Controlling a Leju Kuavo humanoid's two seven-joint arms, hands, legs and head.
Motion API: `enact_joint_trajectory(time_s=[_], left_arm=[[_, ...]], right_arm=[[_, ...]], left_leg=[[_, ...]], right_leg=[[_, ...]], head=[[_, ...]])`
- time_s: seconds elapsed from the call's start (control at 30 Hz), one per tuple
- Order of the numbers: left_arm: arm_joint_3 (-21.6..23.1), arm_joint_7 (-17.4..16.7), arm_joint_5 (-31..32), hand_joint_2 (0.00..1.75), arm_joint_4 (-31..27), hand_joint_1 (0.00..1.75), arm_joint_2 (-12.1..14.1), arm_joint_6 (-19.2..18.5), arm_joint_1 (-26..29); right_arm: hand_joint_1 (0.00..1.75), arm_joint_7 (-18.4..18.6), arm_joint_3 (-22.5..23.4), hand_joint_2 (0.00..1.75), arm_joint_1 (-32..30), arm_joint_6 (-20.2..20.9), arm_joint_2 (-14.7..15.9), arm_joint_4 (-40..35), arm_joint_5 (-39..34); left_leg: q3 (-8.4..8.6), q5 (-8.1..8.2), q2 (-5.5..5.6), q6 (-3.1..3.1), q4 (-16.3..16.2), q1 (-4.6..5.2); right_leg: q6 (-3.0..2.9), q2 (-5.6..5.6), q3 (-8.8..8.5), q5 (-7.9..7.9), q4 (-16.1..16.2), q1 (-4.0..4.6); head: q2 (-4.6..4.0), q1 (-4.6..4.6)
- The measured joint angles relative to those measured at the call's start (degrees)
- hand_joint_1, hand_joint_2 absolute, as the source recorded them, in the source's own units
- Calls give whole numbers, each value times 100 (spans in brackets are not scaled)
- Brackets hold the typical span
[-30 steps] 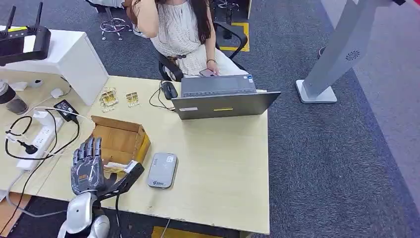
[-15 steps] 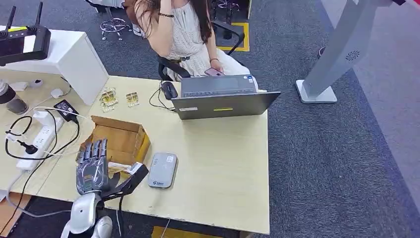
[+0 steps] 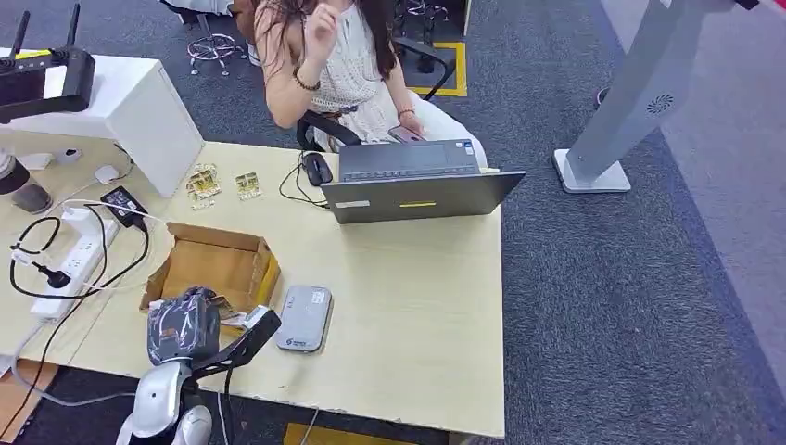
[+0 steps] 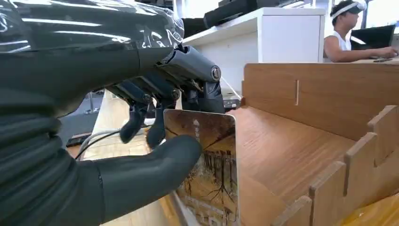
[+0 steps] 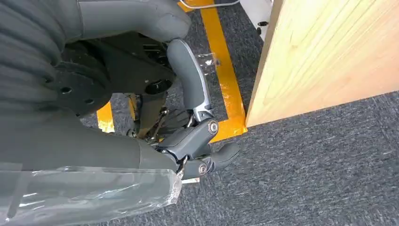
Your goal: Pass the card to the sensor for recognition and then transmit it.
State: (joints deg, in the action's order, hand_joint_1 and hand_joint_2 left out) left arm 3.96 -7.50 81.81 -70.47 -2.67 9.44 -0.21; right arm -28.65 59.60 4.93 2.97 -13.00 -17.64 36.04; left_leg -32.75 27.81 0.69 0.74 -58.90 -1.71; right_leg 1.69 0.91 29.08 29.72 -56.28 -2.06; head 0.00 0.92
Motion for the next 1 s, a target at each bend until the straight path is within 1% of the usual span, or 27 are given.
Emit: enact_joint_trajectory(time_s=[0.17, 0.23, 0.3, 0.37, 0.7, 1.0], left_arm=[[15, 20, -44, 175, 0, 175, 9, -45, 0], [17, -118, -52, 175, 0, 175, 15, -138, -1], [17, -197, -48, 175, 0, 175, 15, -83, 0], [17, -201, -57, 175, -4, 175, 15, -44, 0], [15, -149, -72, 175, -230, 175, 55, 140, -27], [15, -140, 31, 175, -426, 175, 81, 376, -482]], right_arm=[[0, 4, -2, 175, 0, 0, 0, 0, 4], [0, 22, -2, 175, 0, 0, 0, 0, 4], [0, 33, -2, 175, -2, 0, 0, 0, 4], [0, 37, -2, 175, -2, 0, 0, 0, 0], [0, 37, -2, 175, -3, 0, 0, 0, -2], [0, 35, -7, 175, 7, 0, 0, 0, 33]], left_leg=[[0, 0, 0, 0, 0, 0], [0, 0, 0, 0, 0, 0], [0, 0, 0, 0, 0, 0], [0, 0, 0, 0, 0, 0], [0, 0, 0, 0, 0, 0], [0, -7, 1, -1, 0, 0]], right_leg=[[0, 0, 0, 0, 0, 0], [0, 0, 0, 0, 0, 0], [0, 0, 0, 0, 0, 0], [0, 0, -1, 0, 0, 0], [0, -1, 1, 0, 0, 0], [-1, -1, -2, -6, -1, 0]], head=[[0, 0], [0, 0], [0, 0], [0, 0], [0, 0], [0, -2]])
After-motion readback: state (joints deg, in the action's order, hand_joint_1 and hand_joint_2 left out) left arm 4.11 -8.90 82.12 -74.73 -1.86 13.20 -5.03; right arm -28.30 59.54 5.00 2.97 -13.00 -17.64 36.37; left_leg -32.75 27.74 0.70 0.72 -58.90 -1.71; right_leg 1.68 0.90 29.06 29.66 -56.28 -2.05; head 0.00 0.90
